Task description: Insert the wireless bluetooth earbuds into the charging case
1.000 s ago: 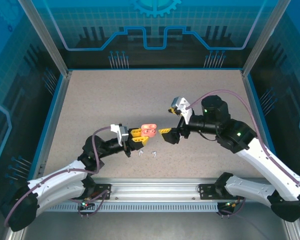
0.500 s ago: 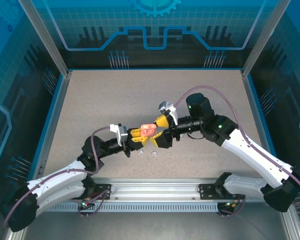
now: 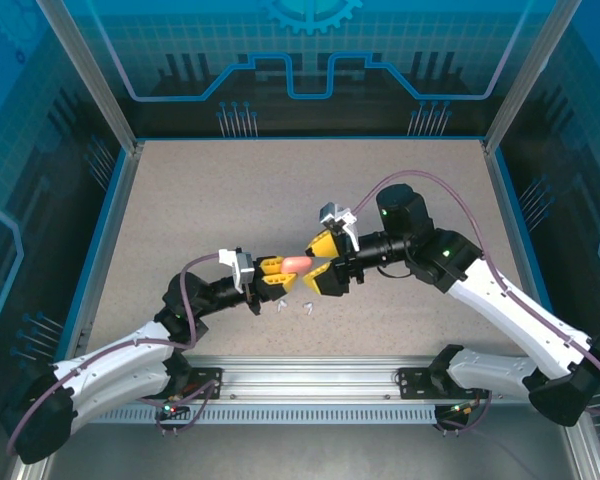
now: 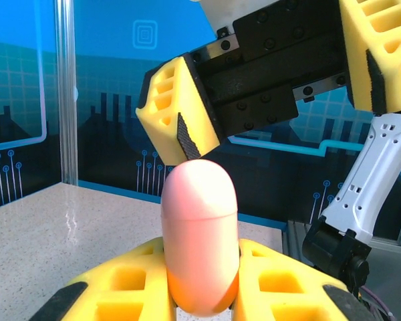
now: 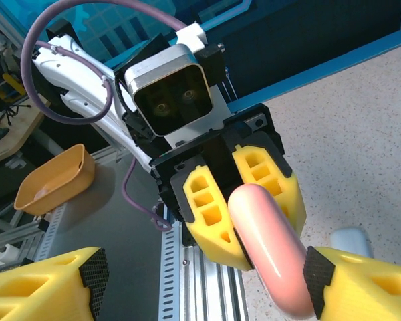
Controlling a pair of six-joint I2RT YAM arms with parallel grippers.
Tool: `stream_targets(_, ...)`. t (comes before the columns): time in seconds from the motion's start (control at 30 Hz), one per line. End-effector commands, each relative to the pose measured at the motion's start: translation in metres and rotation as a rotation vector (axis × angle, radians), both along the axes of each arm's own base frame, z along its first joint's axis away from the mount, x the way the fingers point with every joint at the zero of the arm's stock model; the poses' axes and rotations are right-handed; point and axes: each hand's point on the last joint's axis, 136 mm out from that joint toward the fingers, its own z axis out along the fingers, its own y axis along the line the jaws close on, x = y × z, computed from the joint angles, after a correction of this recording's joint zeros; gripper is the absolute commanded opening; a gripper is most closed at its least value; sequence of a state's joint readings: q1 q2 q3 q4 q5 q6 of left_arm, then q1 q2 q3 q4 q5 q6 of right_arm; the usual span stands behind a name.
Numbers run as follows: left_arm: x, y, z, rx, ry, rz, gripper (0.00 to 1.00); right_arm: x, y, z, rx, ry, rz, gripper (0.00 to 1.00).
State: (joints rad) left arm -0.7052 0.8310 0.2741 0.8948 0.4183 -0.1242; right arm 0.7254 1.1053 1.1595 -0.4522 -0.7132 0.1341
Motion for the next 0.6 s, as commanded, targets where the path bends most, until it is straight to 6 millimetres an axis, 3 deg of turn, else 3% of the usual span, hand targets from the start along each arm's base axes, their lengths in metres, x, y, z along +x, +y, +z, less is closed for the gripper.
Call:
stream_targets(0.0,0.003,0.002,0.009,-0.017,-0.026,0.021,0.00,0.008,-0.010,0.001,-0.056,-0.047,-0.079,0.81)
stream_targets(0.17,0.010,0.001,0.003,0.000,0.005,0.047,0.00,0.064,-0.054,-0.041,-0.304,-0.123,-0.469,0.83)
stream_targets(0.3,0.027,-0.002,-0.012,0.038,0.079,0.100,0.00,0.096,-0.110,-0.083,-0.492,-0.128,-0.784,0.90)
stream_targets(0.43,0.052,-0.008,-0.038,0.093,0.192,0.165,0.00,0.104,-0.154,-0.126,-0.609,-0.044,-0.963,0.95)
stream_targets(0.57,0.079,-0.019,-0.071,0.167,0.344,0.224,0.00,0.099,-0.183,-0.153,-0.690,0.011,-1.035,1.00)
